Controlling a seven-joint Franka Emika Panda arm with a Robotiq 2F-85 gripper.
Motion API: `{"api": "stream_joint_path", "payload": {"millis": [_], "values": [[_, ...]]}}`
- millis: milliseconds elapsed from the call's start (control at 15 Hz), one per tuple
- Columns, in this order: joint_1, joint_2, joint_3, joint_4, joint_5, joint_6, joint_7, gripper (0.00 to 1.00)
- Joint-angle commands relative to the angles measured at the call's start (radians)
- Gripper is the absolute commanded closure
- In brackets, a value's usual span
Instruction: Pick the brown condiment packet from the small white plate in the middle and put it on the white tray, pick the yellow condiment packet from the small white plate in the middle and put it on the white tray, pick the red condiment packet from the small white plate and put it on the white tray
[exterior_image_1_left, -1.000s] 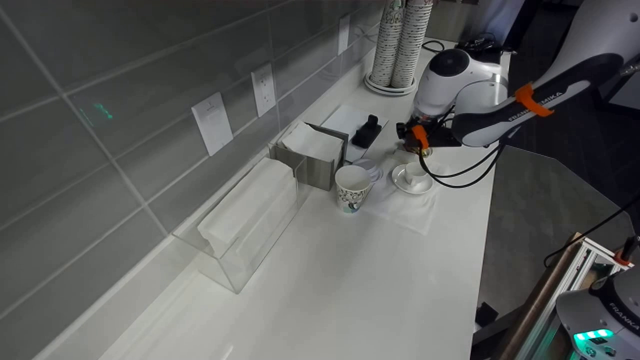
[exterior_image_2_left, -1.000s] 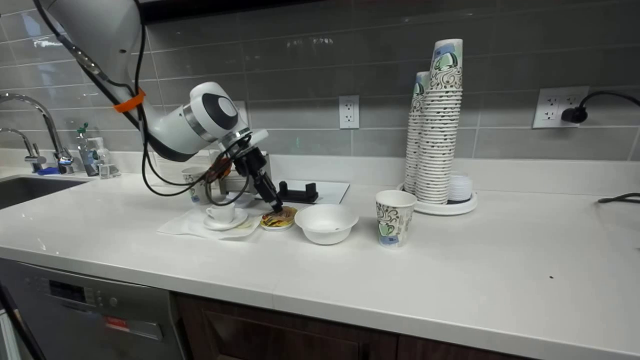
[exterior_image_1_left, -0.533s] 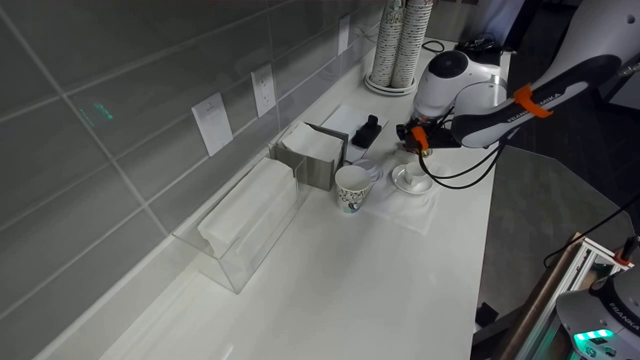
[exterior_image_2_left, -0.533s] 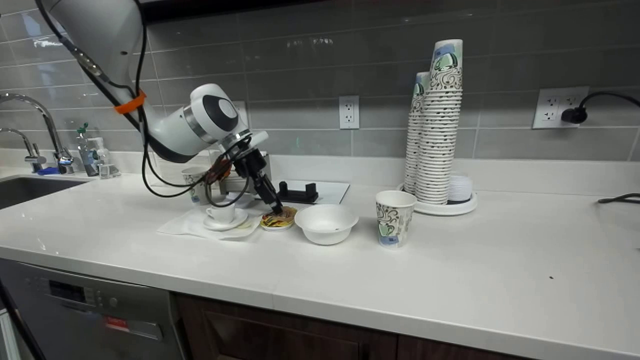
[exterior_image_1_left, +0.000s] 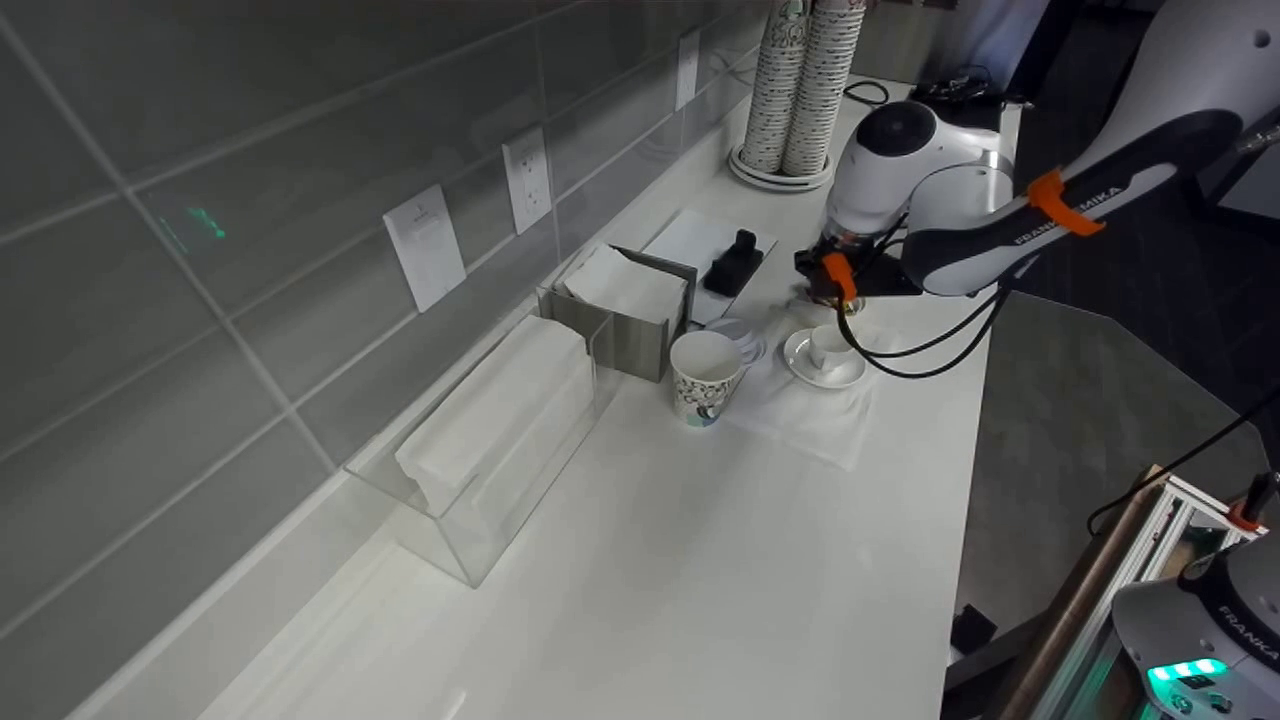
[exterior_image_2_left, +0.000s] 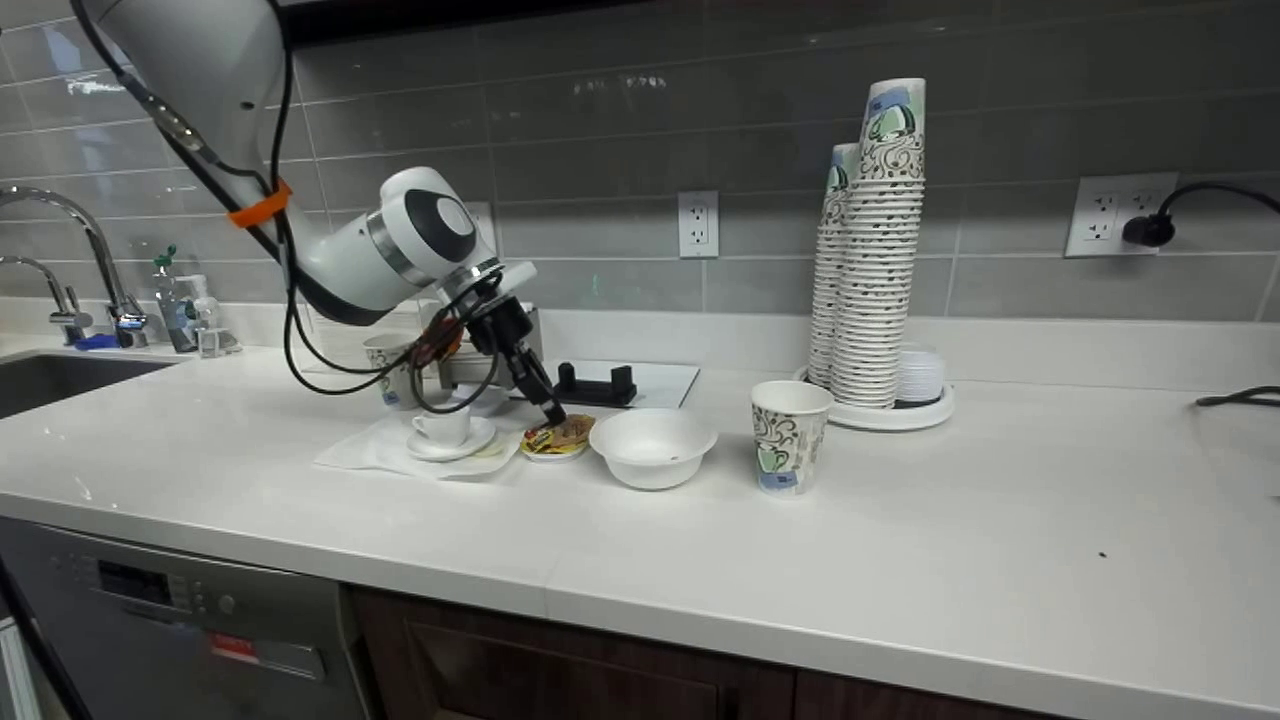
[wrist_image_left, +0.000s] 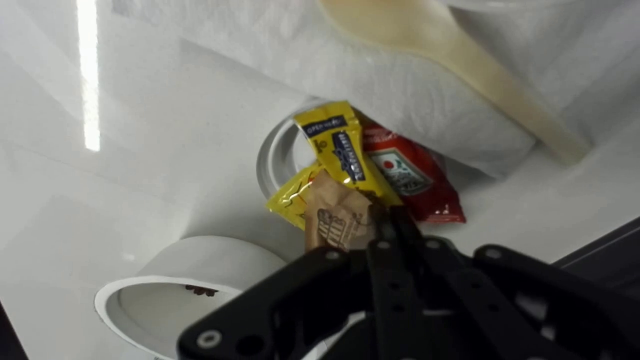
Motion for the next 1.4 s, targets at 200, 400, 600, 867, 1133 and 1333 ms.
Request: {"api": "stream_joint_path", "payload": {"millis": [200,400,600,867,1133,1333], "values": [[0.032,-0.009,-0.028,0.017,-0.082,-0.01,0.08,1.0],[0.035,-0.03,-0.025,0.014,-0.112,-0.015,0.114,1.0],[0.03,-0.064,-0.018,-0.001,-0.127,-0.017,0.138,1.0],[0.017,-0.104,-0.011,-0.013,-0.152,0.004,0.183,1.0],[0.017,-0.12,-0.022,-0.015,-0.171,0.085,0.246,1.0],[0.003,-0.098,-0.033,0.002,-0.213,0.207,0.283,1.0]]}}
